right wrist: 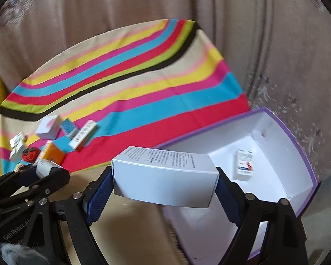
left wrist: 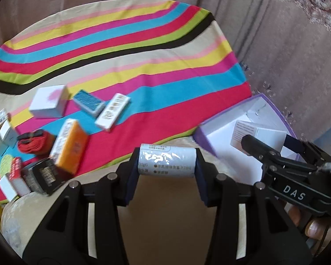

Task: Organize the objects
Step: 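Carry the white box into the purple-rimmed box with the right gripper and release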

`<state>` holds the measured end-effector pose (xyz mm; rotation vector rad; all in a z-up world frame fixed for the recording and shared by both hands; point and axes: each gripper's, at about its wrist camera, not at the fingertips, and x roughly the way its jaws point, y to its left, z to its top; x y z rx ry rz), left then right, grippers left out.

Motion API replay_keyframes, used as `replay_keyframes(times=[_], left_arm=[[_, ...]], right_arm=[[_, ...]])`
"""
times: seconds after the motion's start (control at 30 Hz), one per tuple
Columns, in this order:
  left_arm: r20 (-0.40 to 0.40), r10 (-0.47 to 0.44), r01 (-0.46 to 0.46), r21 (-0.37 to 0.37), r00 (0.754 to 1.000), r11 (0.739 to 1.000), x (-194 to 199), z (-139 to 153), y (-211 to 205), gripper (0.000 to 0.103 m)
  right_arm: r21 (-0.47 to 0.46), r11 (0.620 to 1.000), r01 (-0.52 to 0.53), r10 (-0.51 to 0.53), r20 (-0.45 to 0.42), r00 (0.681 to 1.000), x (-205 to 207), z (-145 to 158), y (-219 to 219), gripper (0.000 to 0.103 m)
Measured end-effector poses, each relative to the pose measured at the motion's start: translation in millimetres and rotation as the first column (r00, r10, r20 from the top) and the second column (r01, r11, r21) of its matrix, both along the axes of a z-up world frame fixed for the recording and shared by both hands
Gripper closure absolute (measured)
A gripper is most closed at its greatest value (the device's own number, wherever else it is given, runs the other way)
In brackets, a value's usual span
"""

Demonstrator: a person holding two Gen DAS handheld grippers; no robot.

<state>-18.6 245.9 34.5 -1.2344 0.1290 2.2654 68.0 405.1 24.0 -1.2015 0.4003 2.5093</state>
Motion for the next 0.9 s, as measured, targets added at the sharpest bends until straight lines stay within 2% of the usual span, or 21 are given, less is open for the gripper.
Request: replay_keyframes(times=[0.3,0.57,0.63,0.7,0.9], left_arm=[[0.033,-0.114,0.113,0.031,0.993,0.993,0.3,-3.0,55.4,0.053],[0.084,-0.174,0.165,0.105,0.981,0.981,-6.8,-5.7,88.5,0.053],[0.101,-0.193,0.18,0.128,0.976,0.975,-7.8,-6.4,94.0,0.049],[0.109,-0.196,0.181,0.14,0.974,0.974,-8.0,-6.8,95.2,0.037],[0.134,-0.167,0.139,0.194,0.977,0.971,-12.7,-4.2,84.4,0.03]], right_arm=[[-0.015,0.991,0.131,-0.131,0.038,0.991,22.0,-13.1,44.4,0.015],[-0.038,0.975,0.22,-0.217,0.061,0.974,30.7,-21.2,67.9,0.014],[-0.047,0.971,0.233,-0.23,0.064,0.971,32.3,-22.9,70.9,0.014],[-0.054,0.968,0.244,-0.24,0.067,0.968,33.4,-23.8,73.1,0.013],[-0.065,0.967,0.247,-0.242,0.071,0.968,33.1,-25.3,74.2,0.011]])
